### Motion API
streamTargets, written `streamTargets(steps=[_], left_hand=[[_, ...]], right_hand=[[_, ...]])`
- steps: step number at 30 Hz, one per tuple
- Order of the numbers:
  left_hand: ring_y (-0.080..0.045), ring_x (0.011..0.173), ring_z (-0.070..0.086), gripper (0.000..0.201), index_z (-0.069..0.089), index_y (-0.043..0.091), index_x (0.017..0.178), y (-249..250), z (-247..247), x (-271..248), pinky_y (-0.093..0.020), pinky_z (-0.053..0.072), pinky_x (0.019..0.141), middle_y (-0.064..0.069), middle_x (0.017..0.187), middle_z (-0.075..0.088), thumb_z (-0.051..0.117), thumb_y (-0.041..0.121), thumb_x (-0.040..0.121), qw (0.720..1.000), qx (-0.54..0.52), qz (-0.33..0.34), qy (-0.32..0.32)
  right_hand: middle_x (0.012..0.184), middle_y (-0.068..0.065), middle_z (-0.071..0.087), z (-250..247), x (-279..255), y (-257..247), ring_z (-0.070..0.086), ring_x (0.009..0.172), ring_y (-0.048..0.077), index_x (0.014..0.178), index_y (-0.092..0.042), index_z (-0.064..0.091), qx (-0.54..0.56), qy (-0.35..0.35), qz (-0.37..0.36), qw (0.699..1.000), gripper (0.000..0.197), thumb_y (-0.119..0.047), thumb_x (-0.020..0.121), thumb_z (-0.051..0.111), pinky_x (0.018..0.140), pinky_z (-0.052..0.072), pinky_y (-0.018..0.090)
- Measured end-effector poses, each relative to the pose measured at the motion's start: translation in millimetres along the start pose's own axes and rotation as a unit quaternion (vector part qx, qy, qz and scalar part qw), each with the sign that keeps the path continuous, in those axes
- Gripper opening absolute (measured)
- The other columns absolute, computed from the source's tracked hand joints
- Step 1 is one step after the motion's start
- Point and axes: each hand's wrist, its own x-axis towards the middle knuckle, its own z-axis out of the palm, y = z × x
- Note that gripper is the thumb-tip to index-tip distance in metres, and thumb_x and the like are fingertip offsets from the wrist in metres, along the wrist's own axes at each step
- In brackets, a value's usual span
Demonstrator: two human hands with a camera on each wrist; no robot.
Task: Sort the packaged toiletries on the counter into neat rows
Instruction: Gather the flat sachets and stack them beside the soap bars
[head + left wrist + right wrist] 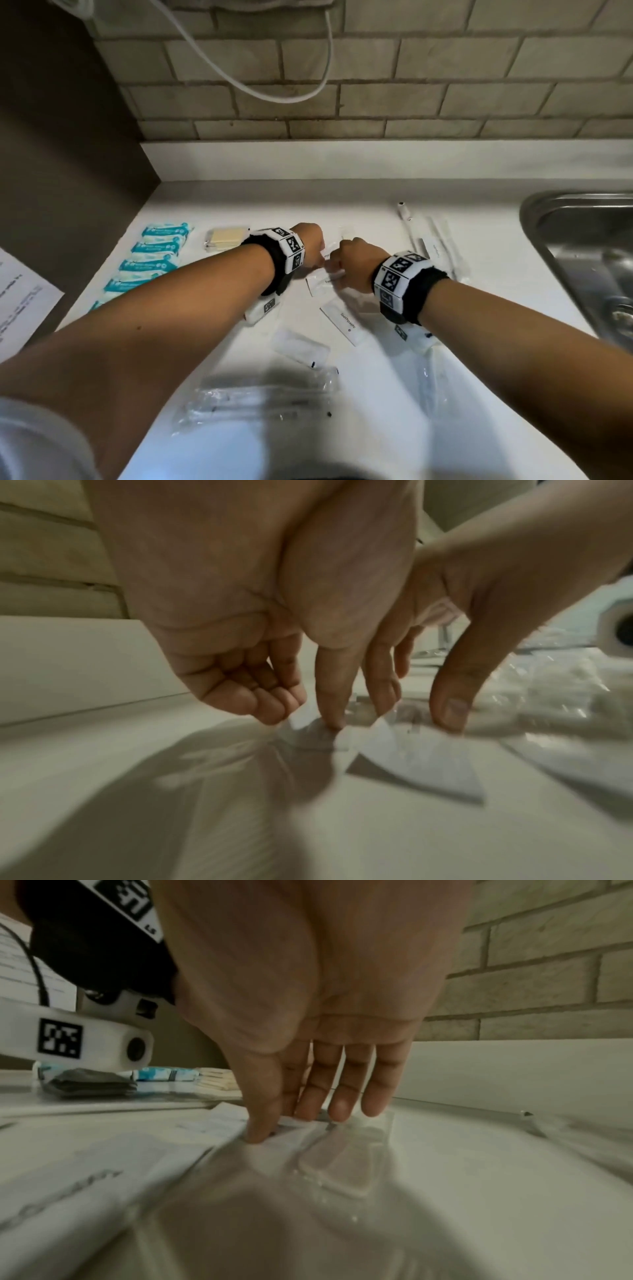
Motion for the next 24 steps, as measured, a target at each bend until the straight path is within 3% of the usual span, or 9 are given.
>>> streamTargets(steps=[3,6,9,12,14,15,18,21,24], left_hand=[[-0.023,0.080,0.052,0.017,0.057,0.019,0.087,-1,-1,-4,-0.030,0.042,0.071,-0.003,0.088,0.059,0.071,0.025,0.082,0.999,-0.048,-0.015,0.011],[-0.020,0.087,0.059,0.013,0.059,0.022,0.085,-9,-4,-10,-0.027,0.047,0.074,0.000,0.090,0.062,0.066,0.011,0.084,0.982,-0.179,-0.009,0.063],[-0.019,0.084,0.062,0.016,0.064,0.019,0.090,-10,-13,-24,-0.031,0.052,0.079,-0.004,0.093,0.065,0.057,0.004,0.089,0.956,-0.285,-0.008,0.066],[-0.022,0.055,0.061,0.018,0.060,0.013,0.088,1,-19,-50,-0.027,0.052,0.053,-0.013,0.080,0.062,0.047,0.010,0.099,0.889,-0.452,-0.036,0.060],[-0.028,0.060,0.063,0.023,0.059,0.007,0.096,8,-20,-67,-0.035,0.054,0.062,-0.015,0.086,0.060,0.052,0.028,0.099,0.838,-0.541,-0.053,0.041],[-0.031,0.068,0.065,0.029,0.059,0.006,0.101,8,-19,-74,-0.044,0.055,0.070,-0.013,0.089,0.060,0.056,0.035,0.097,0.830,-0.554,-0.060,0.029],[-0.041,0.079,0.068,0.009,0.060,0.014,0.097,7,-17,-88,-0.061,0.056,0.075,-0.013,0.086,0.062,0.053,0.021,0.098,0.860,-0.506,-0.050,0.038],[-0.031,0.064,0.069,0.019,0.058,0.016,0.097,-1,-14,-101,-0.049,0.060,0.064,-0.017,0.090,0.065,0.043,0.005,0.099,0.887,-0.453,-0.048,0.079],[-0.032,0.072,0.071,0.023,0.057,0.015,0.102,-6,-14,-115,-0.036,0.059,0.056,-0.018,0.099,0.068,0.039,0.002,0.099,0.888,-0.442,-0.064,0.107]], right_hand=[[0.115,0.004,0.057,-1,5,4,0.050,0.115,0.022,0.112,-0.022,0.063,0.036,0.012,-0.020,0.999,0.026,-0.019,0.085,0.065,0.090,0.048,0.035],[0.100,0.002,0.067,-3,6,15,0.062,0.099,0.024,0.091,-0.020,0.062,0.135,0.056,-0.036,0.989,0.013,-0.010,0.083,0.067,0.082,0.048,0.031],[0.095,0.007,0.069,-12,5,25,0.062,0.088,0.027,0.091,-0.012,0.064,0.194,0.124,-0.056,0.971,0.016,-0.011,0.078,0.073,0.079,0.048,0.033],[0.083,0.009,0.064,-26,3,28,0.054,0.071,0.023,0.085,-0.009,0.063,0.243,0.164,-0.066,0.954,0.018,-0.012,0.075,0.078,0.067,0.043,0.030],[0.077,0.007,0.061,-33,2,25,0.053,0.064,0.023,0.079,-0.013,0.057,0.259,0.162,-0.057,0.950,0.025,-0.014,0.073,0.081,0.062,0.042,0.028],[0.077,0.006,0.060,-34,0,23,0.054,0.065,0.023,0.078,-0.014,0.055,0.253,0.159,-0.050,0.953,0.027,-0.017,0.072,0.081,0.061,0.042,0.027],[0.084,0.006,0.059,-31,-8,11,0.054,0.074,0.024,0.085,-0.013,0.054,0.205,0.183,-0.025,0.961,0.036,-0.027,0.070,0.083,0.062,0.039,0.027],[0.093,0.005,0.053,-24,-27,-1,0.051,0.082,0.023,0.104,-0.008,0.052,0.149,0.170,0.019,0.974,0.054,-0.039,0.071,0.081,0.067,0.038,0.029],[0.103,0.004,0.063,-12,-52,-8,0.058,0.089,0.022,0.108,-0.008,0.059,0.067,0.037,0.001,0.997,0.051,-0.040,0.073,0.078,0.072,0.047,0.029]])
